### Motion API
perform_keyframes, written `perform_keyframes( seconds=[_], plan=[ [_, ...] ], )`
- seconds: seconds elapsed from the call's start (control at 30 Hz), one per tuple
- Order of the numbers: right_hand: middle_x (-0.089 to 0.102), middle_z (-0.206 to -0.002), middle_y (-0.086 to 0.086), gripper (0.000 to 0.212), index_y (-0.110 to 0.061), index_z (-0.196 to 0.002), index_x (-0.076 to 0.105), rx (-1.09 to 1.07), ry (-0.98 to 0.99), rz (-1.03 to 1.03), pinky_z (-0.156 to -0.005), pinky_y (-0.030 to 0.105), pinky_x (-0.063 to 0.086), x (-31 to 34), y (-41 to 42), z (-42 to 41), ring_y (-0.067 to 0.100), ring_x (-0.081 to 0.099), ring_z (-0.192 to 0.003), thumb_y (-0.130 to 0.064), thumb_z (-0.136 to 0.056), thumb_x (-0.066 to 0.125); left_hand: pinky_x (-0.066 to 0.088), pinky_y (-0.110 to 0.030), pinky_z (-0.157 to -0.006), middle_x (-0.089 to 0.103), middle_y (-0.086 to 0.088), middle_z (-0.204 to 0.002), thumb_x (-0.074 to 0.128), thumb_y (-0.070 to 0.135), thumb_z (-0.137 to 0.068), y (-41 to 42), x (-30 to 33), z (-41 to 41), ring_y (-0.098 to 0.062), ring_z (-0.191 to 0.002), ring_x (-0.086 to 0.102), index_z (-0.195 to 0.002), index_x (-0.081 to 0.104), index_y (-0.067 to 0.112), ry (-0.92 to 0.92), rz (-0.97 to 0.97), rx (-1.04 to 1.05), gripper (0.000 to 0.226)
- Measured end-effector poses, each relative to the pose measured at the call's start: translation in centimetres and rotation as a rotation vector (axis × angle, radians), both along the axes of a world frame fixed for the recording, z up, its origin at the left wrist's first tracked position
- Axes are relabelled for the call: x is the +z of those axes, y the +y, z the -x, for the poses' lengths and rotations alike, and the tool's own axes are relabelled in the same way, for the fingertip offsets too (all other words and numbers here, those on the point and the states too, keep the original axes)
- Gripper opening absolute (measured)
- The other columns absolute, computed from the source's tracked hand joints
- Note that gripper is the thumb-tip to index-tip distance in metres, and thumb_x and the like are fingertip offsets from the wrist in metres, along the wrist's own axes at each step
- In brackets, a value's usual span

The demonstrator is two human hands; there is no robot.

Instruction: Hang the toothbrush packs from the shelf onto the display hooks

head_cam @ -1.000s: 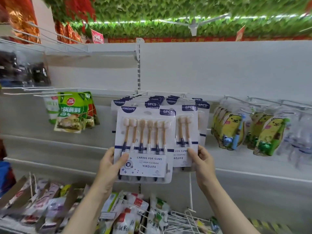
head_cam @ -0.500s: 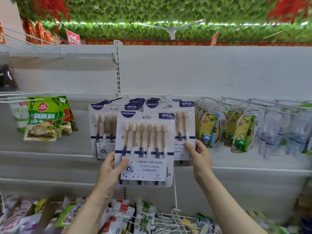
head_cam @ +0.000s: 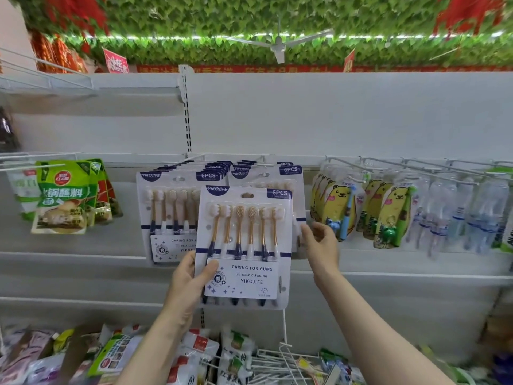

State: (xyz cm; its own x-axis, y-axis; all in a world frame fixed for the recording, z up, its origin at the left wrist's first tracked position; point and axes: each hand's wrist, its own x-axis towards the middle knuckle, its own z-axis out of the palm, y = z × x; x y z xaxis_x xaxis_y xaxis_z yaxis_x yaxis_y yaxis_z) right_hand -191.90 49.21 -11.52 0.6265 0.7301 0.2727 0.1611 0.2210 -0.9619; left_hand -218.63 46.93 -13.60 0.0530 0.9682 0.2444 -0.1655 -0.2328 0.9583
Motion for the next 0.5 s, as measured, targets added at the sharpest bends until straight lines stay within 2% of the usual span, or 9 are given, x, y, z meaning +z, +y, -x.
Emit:
perform_keyframes(
  seconds=[0.07,0.13,0.2,0.33,0.4,0.5],
  plan=[
    [0.065,-0.117,-0.005,0.033,-0.018,-0.124,0.062,-0.032,-0.048,-0.114,-0.086,0.021,0.049,1.4,-1.4,0.2,0.011,0.061,-0.109,-0.036,-0.096,0.063,0.053,-0.038,-0.088,0.076,-0.002,-0.104,0.069,0.014,-0.087,0.1,0.1,-0.7,-0.021,-0.099,0.071,-0.113,0.063,0.018,0.000,-0.010,-0.017,0.027],
    [0.069,-0.109,-0.008,0.029,-0.020,-0.118,0.065,0.125,-0.039,-0.182,-0.081,0.016,0.049,3.6,-2.8,1.0,0.003,0.063,-0.100,-0.038,-0.096,0.063,0.053,-0.035,-0.086,0.076,-0.001,-0.105,0.070,0.017,-0.087,0.3,0.2,-1.6,-0.019,-0.098,0.071,-0.114,0.062,0.018,0.016,-0.019,-0.029,0.028],
    [0.072,-0.103,-0.008,0.027,-0.023,-0.113,0.064,0.244,-0.081,-0.185,-0.079,0.017,0.051,5.3,-3.4,1.5,0.002,0.066,-0.094,-0.041,-0.093,0.066,0.051,-0.032,-0.086,0.075,-0.002,-0.105,0.070,0.020,-0.087,0.7,0.5,-2.6,-0.018,-0.099,0.070,-0.114,0.061,0.016,0.022,-0.020,-0.039,0.029],
    [0.074,-0.097,0.000,0.027,-0.019,-0.112,0.062,0.227,-0.099,-0.224,-0.065,0.008,0.048,7.3,-2.8,1.0,-0.001,0.067,-0.079,-0.031,-0.090,0.073,0.050,-0.027,-0.082,0.074,-0.001,-0.102,0.070,0.019,-0.088,1.3,1.4,-4.2,-0.012,-0.094,0.070,-0.110,0.062,0.016,0.013,-0.053,-0.026,0.024],
    [0.073,-0.098,0.002,0.027,-0.018,-0.112,0.062,0.227,-0.108,-0.219,-0.063,0.008,0.047,7.9,-2.2,0.6,0.001,0.066,-0.080,-0.030,-0.090,0.073,0.050,-0.024,-0.079,0.074,0.000,-0.100,0.070,0.016,-0.089,1.6,1.8,-4.7,-0.009,-0.091,0.070,-0.108,0.064,0.016,-0.009,-0.063,0.002,0.020],
    [0.073,-0.100,0.001,0.031,-0.017,-0.113,0.062,0.231,-0.143,-0.194,-0.068,0.013,0.048,8.1,-0.9,0.5,0.008,0.068,-0.088,-0.034,-0.089,0.074,0.051,-0.028,-0.082,0.074,-0.003,-0.101,0.071,0.014,-0.088,2.4,1.6,-5.1,-0.017,-0.096,0.070,-0.106,0.065,0.015,-0.043,-0.063,0.053,0.019]
  ],
)
